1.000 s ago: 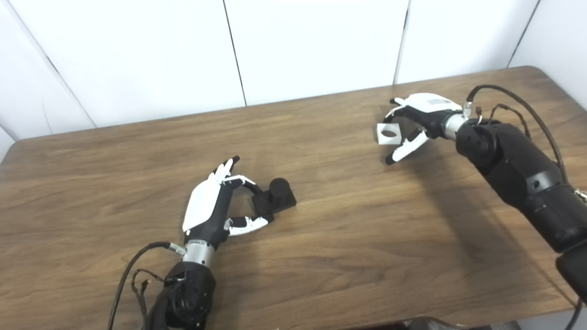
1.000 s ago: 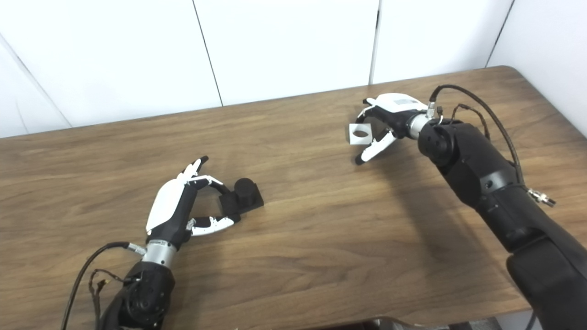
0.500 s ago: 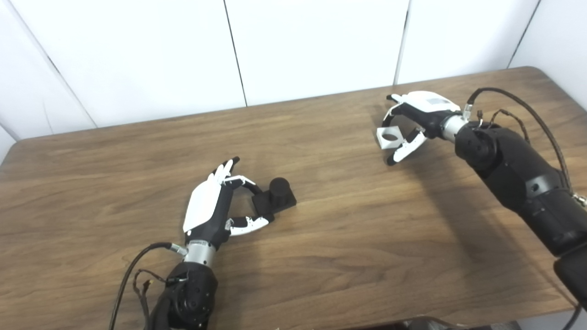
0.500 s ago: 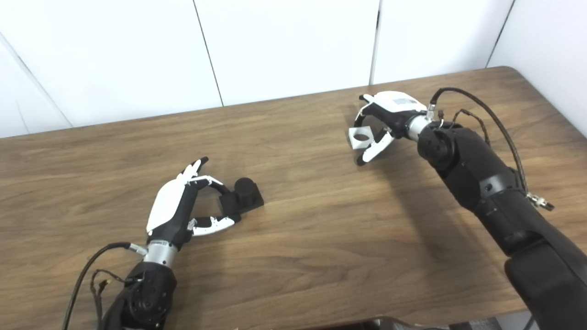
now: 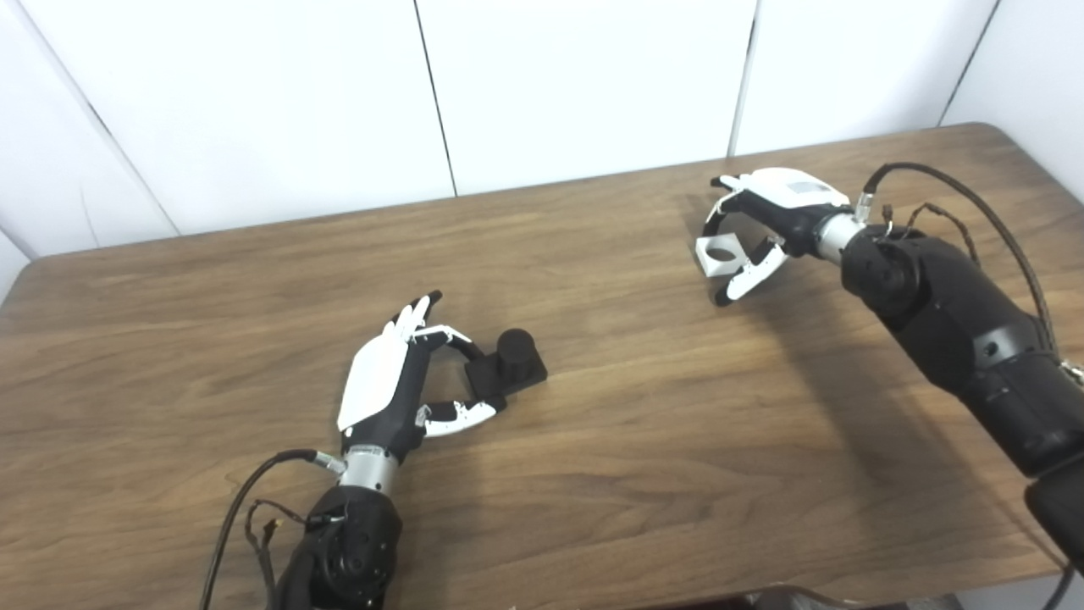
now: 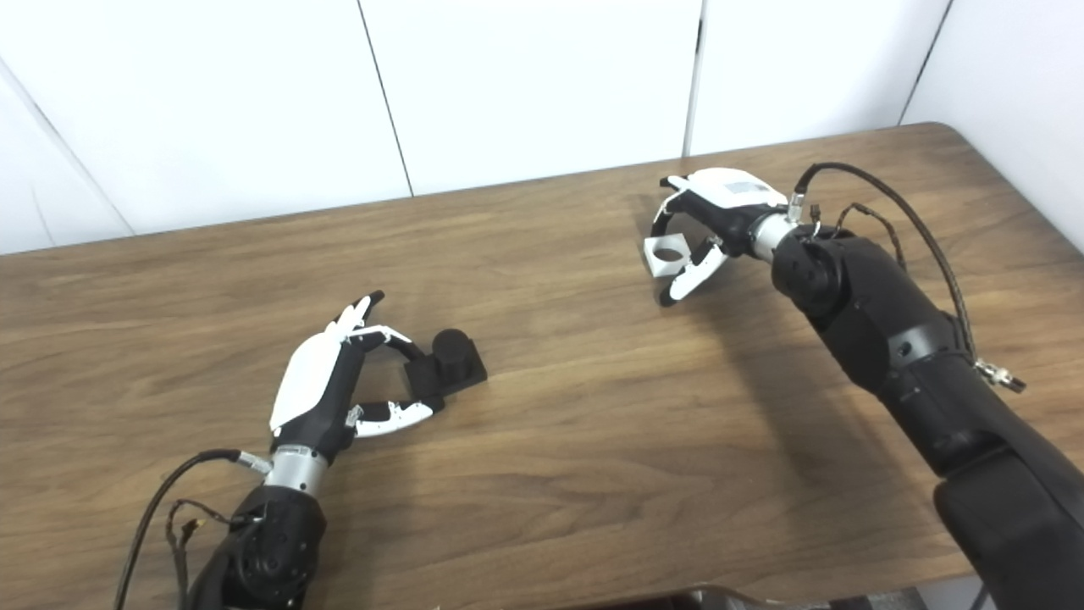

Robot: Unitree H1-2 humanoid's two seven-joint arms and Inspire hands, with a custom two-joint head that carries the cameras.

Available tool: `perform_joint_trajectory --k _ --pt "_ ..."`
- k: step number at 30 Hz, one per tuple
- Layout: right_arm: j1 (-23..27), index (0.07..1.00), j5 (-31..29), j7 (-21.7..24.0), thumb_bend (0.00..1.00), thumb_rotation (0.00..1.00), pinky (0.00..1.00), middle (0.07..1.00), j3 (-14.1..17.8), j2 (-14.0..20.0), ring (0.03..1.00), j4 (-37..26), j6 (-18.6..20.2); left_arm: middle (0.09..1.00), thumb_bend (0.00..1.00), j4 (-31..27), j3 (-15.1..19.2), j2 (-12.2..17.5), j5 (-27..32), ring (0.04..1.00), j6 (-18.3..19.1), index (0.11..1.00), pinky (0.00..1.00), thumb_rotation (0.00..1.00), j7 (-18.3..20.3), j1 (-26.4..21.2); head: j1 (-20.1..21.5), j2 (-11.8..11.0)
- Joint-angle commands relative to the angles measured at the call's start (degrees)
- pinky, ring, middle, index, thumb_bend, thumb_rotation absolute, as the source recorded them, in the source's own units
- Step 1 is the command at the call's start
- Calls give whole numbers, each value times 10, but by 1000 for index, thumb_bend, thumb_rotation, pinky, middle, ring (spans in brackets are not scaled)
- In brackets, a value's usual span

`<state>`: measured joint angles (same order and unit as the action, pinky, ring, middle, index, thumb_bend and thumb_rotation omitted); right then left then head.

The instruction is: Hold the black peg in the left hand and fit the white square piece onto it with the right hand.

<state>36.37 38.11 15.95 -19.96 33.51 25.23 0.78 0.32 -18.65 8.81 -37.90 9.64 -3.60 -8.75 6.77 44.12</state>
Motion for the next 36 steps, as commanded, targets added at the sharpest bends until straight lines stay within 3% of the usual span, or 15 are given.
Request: perform_joint_trajectory --k 1,23,30,31,33,36 --pt "12 679 5 -5 764 276 979 977 7 18 1000 -4 -3 985 517 9 1 21 -18 1000 20 492 1000 87 16 19 0 1" --pt "23 711 2 0 767 312 972 971 6 27 1000 22 2 988 517 -11 1 27 -22 1000 33 492 1000 87 28 27 -10 10" --pt "21 693 -1 -12 756 282 936 956 7 25 992 31 -9 988 518 -16 2 28 -21 1000 35 492 1000 87 31 30 -13 14" --pt "19 666 -5 -23 748 250 928 940 10 22 979 35 -16 987 518 -16 2 28 -22 1000 37 492 1000 87 32 30 -13 14" --pt "14 547 -12 -46 593 177 923 910 19 16 958 39 -28 988 518 -18 1 27 -24 1000 39 492 1000 87 33 30 -15 15" --pt "7 492 -18 -83 526 143 931 864 26 10 929 55 -57 988 518 -20 0 27 -27 1000 43 492 1000 87 35 30 -16 17"
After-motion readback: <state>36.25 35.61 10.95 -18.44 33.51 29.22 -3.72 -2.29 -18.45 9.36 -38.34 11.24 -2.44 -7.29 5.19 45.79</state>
